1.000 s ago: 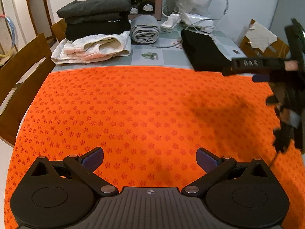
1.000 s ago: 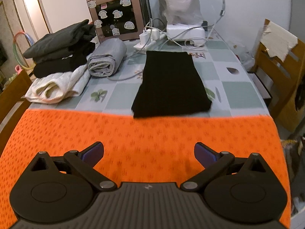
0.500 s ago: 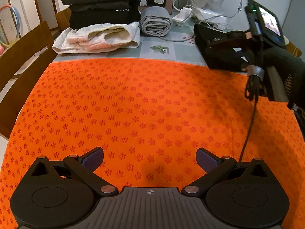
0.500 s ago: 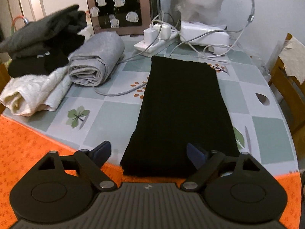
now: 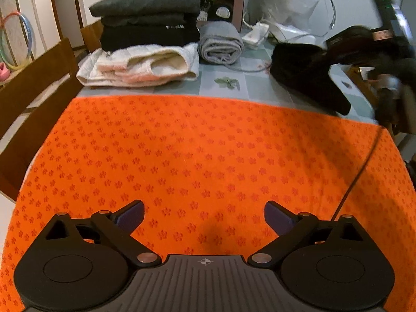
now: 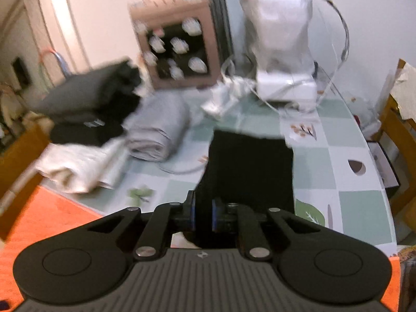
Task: Fold clothes
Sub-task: 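Reach the right gripper to the folded black trousers and grasp them, then pull the black trousers onto the orange cloth while the left gripper grasps their other end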
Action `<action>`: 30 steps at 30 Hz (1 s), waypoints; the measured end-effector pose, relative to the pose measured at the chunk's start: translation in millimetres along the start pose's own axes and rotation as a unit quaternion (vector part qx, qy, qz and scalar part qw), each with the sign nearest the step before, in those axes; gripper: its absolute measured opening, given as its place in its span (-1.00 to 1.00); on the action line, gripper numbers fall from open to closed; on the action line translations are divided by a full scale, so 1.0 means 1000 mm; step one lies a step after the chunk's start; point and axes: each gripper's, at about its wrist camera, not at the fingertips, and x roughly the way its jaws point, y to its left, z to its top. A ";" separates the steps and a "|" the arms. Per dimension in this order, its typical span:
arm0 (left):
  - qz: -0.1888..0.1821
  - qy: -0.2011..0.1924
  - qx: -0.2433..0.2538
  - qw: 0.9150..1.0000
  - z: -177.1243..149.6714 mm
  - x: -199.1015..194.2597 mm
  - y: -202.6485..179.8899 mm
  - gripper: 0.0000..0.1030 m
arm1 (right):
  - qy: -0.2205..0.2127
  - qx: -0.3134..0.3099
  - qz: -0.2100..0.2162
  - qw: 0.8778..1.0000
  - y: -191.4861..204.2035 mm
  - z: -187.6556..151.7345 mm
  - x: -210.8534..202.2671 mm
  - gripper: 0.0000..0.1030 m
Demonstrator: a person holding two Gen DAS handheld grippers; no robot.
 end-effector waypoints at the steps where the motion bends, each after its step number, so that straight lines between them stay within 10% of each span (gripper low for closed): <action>1: 0.001 -0.004 0.000 1.000 0.001 -0.002 0.001 0.90 | -0.006 0.000 0.011 1.000 0.003 0.001 -0.015 -0.75; 13: -0.009 -0.047 0.022 0.999 -0.006 -0.045 0.002 0.89 | 0.003 0.041 0.096 0.995 0.031 -0.079 -0.200 -0.75; 26: -0.055 -0.020 0.084 0.995 -0.039 -0.061 -0.022 0.78 | 0.087 0.082 -0.060 0.991 0.002 -0.218 -0.274 -0.60; 30: -0.059 -0.013 0.094 0.994 -0.040 -0.055 -0.023 0.76 | 0.074 0.093 -0.053 0.992 0.007 -0.219 -0.279 -0.05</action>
